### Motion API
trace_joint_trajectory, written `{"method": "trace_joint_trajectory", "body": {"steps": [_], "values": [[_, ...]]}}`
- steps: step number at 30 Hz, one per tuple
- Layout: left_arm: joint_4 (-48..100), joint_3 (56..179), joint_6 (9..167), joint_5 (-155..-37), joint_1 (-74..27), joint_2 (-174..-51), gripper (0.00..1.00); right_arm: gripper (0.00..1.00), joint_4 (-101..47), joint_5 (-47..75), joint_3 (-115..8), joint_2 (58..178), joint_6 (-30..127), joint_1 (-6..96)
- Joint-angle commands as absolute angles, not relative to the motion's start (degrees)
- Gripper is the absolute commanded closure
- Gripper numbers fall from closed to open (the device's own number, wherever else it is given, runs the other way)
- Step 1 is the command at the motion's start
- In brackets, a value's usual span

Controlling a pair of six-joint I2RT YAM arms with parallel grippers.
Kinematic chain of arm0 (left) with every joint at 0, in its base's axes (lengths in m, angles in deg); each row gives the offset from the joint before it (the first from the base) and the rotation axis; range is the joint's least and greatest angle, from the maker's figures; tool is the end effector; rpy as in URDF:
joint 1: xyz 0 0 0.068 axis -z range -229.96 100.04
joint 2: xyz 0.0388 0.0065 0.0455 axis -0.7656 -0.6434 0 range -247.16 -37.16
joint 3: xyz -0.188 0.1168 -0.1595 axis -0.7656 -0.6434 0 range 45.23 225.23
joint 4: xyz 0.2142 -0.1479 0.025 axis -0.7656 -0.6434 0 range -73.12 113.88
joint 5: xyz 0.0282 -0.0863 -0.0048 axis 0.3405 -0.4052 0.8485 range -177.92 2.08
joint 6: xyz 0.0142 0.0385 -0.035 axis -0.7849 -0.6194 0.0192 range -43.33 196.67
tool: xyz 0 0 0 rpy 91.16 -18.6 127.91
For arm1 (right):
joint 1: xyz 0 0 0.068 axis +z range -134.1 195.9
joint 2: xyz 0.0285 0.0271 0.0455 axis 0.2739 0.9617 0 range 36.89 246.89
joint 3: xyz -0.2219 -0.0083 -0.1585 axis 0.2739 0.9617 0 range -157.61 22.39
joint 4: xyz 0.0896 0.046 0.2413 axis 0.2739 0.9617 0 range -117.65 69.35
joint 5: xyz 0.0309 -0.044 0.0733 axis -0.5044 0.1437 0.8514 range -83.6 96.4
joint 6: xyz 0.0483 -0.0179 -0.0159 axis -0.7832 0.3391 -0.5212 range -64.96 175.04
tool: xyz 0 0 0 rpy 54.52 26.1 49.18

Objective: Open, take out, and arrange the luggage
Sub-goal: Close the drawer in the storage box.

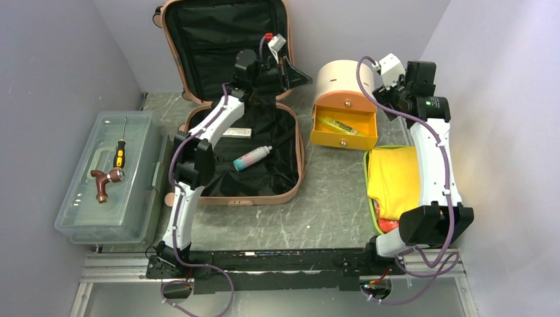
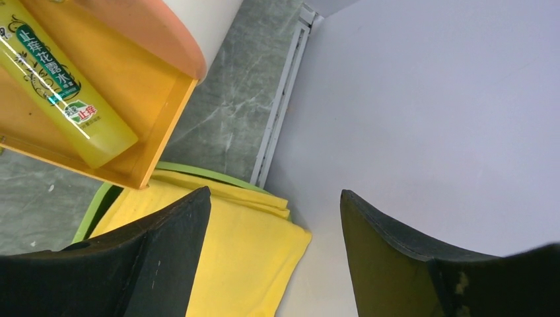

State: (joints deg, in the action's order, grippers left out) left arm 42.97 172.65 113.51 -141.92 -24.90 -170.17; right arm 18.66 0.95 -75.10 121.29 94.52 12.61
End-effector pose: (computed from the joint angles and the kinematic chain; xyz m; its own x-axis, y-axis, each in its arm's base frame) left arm 0.4789 -0.2557 0.3646 -0.4074 -0.1986 -0.8914 0.8963 0.1003 -0.4320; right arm 0.3101 -0.0212 0.4303 -0.5089 -0.6048 -0.6126 -0.2424 0.7835 -0.5721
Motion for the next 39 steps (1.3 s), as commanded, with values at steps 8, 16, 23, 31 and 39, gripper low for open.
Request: {"method": "trace_joint_trajectory", "body": {"steps": [8,16,23,31,39], "values": [[48.4,170.2,114.4,-140.2,-18.2,-175.3,1.0,0.27,25.5,3.9,-81.5,119.6,90.1,12.4],[36.5,167.1,102.9,-137.8,-17.0,-175.3,1.0,0.28,26.5,8.6,-82.9,118.3,87.1,12.8],[33.7,163.9,99.8,-137.0,-16.4,-174.9,0.89,0.28,27.4,11.8,-85.2,119.4,88.2,14.3],[30.6,167.7,99.6,-136.4,-17.2,-174.1,0.28,0.25,33.3,22.1,-79.6,117.3,100.1,17.7],[24.0,177.5,101.8,-137.2,-21.2,-173.7,0.01,0.26,36.6,27.3,-71.3,115.0,113.0,20.8]]}}
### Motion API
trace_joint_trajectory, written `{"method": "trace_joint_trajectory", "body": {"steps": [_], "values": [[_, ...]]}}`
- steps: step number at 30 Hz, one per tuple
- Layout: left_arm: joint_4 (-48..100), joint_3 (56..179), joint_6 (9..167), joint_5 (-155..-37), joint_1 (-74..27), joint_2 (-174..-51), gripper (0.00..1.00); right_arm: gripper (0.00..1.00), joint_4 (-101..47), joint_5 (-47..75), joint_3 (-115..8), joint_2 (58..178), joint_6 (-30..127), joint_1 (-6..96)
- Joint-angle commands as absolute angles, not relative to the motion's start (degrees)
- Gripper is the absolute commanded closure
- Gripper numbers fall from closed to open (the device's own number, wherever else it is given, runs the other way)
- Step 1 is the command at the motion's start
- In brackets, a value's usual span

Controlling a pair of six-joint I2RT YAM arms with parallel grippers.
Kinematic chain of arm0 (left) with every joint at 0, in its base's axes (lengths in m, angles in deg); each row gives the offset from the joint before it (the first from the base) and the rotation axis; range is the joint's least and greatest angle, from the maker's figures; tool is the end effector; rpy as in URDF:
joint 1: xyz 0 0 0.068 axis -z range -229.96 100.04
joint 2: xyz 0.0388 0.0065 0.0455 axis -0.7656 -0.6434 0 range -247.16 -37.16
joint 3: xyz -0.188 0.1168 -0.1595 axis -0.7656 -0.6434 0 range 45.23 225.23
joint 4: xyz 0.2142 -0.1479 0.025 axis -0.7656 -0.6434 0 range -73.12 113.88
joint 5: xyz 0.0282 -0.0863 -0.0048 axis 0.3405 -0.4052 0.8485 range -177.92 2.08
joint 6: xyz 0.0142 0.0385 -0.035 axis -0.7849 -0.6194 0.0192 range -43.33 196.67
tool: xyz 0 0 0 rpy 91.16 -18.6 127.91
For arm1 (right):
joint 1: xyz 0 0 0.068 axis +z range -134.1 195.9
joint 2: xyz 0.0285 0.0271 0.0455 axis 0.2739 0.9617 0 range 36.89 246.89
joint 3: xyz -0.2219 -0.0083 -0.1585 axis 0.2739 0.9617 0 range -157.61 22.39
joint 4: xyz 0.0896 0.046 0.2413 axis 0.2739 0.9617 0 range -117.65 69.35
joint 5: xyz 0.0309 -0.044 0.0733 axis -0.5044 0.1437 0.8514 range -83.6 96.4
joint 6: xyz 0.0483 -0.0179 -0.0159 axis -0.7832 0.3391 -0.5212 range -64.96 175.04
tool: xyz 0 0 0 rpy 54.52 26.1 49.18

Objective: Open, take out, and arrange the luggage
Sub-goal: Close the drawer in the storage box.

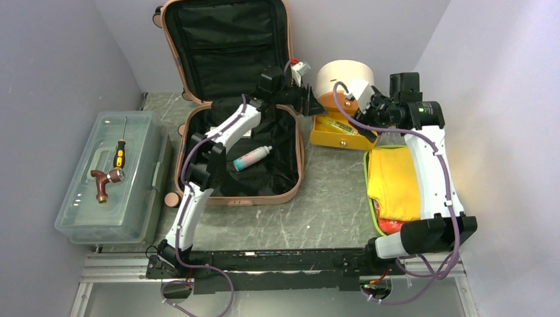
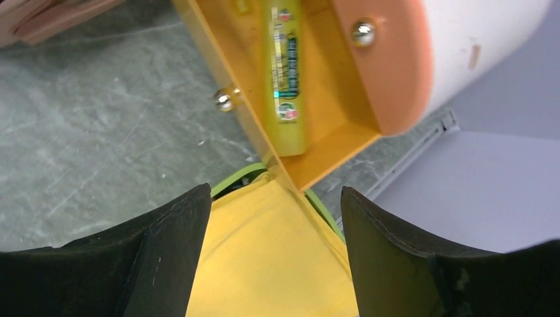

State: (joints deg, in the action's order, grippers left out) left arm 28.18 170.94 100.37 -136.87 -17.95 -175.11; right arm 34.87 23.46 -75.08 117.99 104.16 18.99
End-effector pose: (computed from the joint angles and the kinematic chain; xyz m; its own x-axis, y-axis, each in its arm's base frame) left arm 0.4646 -0.3221 0.2836 -0.5019 0.0024 -0.8649 0.8515 0.1769 -0.4936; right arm 0.2712 0.0251 0.4231 -0.2788 -0.7390 -0.6133 -0.7110 0.5881 -0.3854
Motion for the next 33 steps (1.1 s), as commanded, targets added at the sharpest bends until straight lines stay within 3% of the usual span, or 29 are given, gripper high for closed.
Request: {"method": "trace_joint_trajectory", "body": {"steps": [1,8,12,19,24,33], "values": [[21.9,178.6,102.0,-137.4,-22.1,-173.2,0.01,0.27,35.6,26.4,-69.4,114.1,114.4,21.8],[10.1,178.4,94.4,-137.5,-32.4,-165.0,0.01,0.36,27.9,23.1,-57.5,111.4,122.2,26.8],[2.4,173.4,86.6,-138.8,-39.1,-159.1,0.0,0.59,25.2,22.2,-55.0,113.7,123.6,27.5],[-10.4,163.2,77.5,-139.0,-48.1,-150.8,0.0,0.72,21.8,20.0,-55.5,120.8,123.3,27.5],[-13.6,155.0,71.7,-138.7,-53.0,-145.4,0.0,0.86,17.1,14.7,-57.6,126.8,120.9,27.4],[-14.7,150.2,71.0,-138.2,-56.8,-142.2,0.01,0.89,3.5,7.8,-60.3,131.9,117.8,27.4]]}}
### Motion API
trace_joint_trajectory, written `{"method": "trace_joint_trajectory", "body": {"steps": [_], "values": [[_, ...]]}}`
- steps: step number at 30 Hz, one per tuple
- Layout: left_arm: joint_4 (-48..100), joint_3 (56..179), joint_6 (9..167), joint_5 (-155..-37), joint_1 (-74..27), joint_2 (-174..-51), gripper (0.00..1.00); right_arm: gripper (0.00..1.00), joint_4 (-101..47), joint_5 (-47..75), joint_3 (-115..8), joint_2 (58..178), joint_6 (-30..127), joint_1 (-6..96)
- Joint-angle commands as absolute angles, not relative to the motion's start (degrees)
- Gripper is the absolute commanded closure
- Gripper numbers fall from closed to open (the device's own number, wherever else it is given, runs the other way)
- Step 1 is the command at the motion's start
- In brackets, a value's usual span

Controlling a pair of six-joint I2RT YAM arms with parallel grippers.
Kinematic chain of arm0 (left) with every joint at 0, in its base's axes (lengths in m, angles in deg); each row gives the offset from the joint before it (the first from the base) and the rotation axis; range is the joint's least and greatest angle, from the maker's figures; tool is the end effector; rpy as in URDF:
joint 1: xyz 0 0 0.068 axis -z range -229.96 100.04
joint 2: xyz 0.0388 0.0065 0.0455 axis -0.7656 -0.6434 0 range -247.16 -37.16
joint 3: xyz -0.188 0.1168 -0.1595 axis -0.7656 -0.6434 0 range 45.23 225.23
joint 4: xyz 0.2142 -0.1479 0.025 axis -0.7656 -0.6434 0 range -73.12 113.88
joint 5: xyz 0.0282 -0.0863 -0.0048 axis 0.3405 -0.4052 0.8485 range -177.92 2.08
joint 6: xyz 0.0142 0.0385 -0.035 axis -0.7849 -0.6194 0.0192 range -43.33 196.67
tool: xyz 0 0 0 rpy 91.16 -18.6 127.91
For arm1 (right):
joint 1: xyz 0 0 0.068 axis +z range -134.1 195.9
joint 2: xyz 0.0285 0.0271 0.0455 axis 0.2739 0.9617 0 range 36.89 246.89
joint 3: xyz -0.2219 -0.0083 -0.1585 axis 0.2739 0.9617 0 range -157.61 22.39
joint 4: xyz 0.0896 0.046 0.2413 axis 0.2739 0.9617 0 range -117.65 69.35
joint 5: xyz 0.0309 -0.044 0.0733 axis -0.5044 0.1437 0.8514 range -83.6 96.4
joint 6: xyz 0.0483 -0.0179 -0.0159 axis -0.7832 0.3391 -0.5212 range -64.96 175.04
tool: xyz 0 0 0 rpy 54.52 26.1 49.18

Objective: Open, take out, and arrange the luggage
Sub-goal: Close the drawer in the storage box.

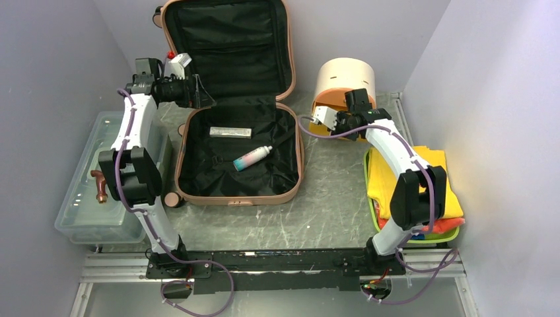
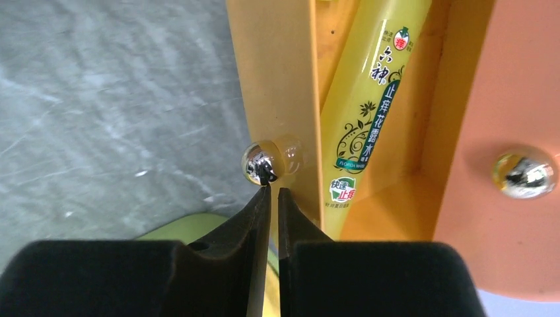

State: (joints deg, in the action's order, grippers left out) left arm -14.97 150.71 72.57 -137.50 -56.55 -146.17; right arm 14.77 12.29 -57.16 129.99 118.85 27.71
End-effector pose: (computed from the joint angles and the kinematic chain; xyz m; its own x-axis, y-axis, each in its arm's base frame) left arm 0.4263 0.0220 0.3425 -0.6334 -0.0265 -0.7734 0.5308 0.7124 -0.4591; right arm 0.3397 0.0748 0.2874 -0.1248 -0.9381 -0.3232 -0.8426 0.2722 -0.4647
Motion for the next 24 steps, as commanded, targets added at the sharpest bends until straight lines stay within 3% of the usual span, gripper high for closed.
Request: {"method": "trace_joint_trajectory", "body": {"steps": [1,24], "values": [[-14.6,150.0,71.1,-138.3,-57.0,-142.0,0.01,0.89,2.7,7.1,-60.5,132.2,117.6,27.4],[-13.6,145.8,72.1,-138.6,-57.5,-138.0,0.0,0.89,-14.7,-1.1,-61.6,140.5,116.8,26.8]]}}
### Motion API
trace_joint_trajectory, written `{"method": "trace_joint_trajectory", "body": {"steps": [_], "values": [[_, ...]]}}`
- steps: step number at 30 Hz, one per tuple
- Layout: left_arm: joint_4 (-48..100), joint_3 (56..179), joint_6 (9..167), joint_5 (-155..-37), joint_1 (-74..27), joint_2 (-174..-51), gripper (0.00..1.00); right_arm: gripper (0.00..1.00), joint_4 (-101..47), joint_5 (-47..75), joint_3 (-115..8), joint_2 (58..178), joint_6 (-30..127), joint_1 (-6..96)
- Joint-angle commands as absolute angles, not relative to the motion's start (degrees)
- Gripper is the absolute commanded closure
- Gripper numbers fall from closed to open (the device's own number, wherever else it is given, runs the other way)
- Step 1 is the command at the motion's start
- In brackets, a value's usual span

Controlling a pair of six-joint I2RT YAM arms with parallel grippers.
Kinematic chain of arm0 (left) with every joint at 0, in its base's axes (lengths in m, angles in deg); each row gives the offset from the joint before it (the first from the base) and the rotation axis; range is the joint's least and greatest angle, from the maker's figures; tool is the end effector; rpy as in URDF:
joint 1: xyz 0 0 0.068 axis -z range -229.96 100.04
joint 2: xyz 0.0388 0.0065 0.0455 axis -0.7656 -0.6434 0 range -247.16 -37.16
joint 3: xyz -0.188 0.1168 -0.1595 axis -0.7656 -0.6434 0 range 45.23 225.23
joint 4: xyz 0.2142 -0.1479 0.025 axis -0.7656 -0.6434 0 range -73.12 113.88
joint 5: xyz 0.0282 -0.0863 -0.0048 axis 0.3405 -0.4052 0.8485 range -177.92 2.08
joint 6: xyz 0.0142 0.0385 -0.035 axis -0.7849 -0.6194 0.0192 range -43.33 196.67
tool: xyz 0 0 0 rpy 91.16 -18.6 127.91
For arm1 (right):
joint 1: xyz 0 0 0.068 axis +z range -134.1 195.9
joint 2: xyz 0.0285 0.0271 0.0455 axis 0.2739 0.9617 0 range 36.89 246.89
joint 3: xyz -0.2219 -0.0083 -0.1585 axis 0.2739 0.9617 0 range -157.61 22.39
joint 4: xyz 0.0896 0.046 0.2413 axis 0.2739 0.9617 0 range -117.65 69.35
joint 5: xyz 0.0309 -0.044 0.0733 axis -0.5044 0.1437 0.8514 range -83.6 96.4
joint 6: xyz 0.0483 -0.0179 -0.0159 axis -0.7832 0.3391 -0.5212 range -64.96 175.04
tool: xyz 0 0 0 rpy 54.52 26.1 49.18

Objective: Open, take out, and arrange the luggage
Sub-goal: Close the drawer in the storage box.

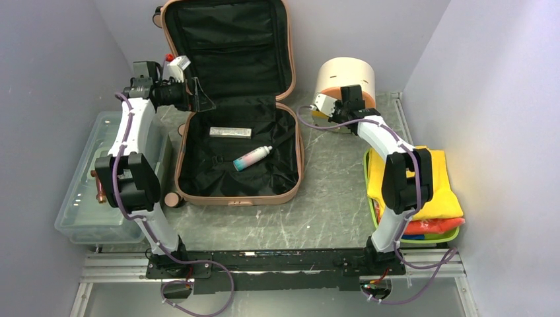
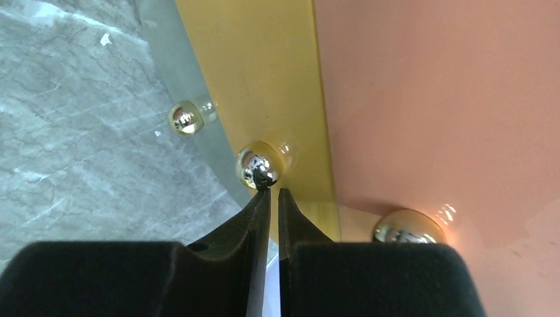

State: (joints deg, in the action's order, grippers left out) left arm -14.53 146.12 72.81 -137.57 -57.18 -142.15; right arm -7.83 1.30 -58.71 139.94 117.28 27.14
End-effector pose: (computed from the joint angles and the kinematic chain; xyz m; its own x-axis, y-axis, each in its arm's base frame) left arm 0.4087 0.0244 0.3453 -0.6369 -0.0368 -0.7700 0.5199 0.7171 -0.4643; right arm 0.4037 0.0770 0.2619 -0.1900 -0.9364 -0.2949 -0.6383 0.3461 -0.6876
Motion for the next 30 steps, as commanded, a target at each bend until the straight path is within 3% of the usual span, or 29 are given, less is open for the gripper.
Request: {"method": "trace_joint_trajectory", "body": {"steps": [1,5,7,12,15,20,30], "values": [[-13.7,145.5,71.9,-138.5,-57.6,-137.6,0.01,0.89,-15.1,-1.3,-61.4,140.4,117.1,26.8],[-13.5,144.1,71.9,-138.4,-57.8,-136.2,0.0,0.89,-13.6,0.7,-60.3,138.9,117.9,26.8],[-13.7,143.5,71.7,-138.4,-57.9,-135.8,0.01,0.84,-9.6,5.1,-60.4,137.2,119.3,26.8],[-14.6,142.9,70.8,-139.0,-58.3,-135.0,0.01,0.5,3.0,18.8,-58.8,132.6,132.5,26.8],[-14.9,142.8,70.5,-139.9,-58.3,-134.7,0.01,0.35,11.7,22.8,-60.0,132.9,141.4,26.8],[-15.1,141.9,70.0,-140.1,-58.4,-133.8,0.0,0.3,16.0,22.2,-63.9,137.9,150.1,26.8],[-15.4,138.8,68.9,-139.4,-58.5,-130.9,0.01,0.3,19.1,19.2,-69.4,145.4,163.9,26.8]]}}
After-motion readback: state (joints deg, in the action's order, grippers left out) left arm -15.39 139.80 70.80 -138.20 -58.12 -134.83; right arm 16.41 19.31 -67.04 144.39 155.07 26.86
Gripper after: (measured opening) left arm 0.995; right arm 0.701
